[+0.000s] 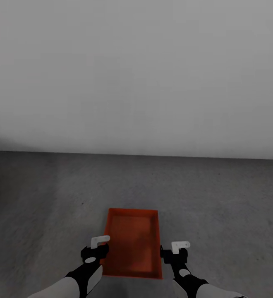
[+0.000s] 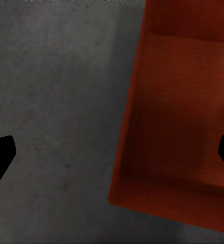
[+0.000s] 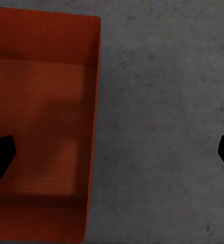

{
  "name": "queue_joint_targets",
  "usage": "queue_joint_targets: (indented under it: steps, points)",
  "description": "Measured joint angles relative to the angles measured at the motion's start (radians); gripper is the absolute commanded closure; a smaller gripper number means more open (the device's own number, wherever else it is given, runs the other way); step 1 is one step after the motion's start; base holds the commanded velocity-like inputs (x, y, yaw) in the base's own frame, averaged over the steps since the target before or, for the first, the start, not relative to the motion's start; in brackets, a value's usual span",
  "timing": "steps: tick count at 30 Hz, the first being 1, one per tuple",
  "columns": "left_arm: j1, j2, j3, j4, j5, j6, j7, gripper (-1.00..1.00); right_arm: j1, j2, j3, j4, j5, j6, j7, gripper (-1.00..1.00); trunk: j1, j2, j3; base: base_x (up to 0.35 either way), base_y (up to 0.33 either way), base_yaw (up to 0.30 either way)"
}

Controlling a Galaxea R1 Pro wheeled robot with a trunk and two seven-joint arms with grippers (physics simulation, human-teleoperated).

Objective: Move the two storage containers from the living room to the garage. In the garage, place one container on the floor and stack the other container on top of it (either order is fine).

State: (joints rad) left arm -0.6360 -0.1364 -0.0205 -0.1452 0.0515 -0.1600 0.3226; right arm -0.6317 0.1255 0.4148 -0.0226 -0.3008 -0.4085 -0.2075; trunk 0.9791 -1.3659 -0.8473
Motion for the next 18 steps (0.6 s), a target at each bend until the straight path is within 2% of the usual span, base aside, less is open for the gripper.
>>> queue_joint_targets:
  steps: [18]
  points:
    - [0.000, 0.000, 0.000, 0.000, 0.000, 0.000, 0.000, -1.00, 0.000, 0.000, 0.000, 0.000, 0.000, 0.000, 0.001, -1.00, -0.069, 0.126, 0.056, 0.000, 0.000, 0.000]
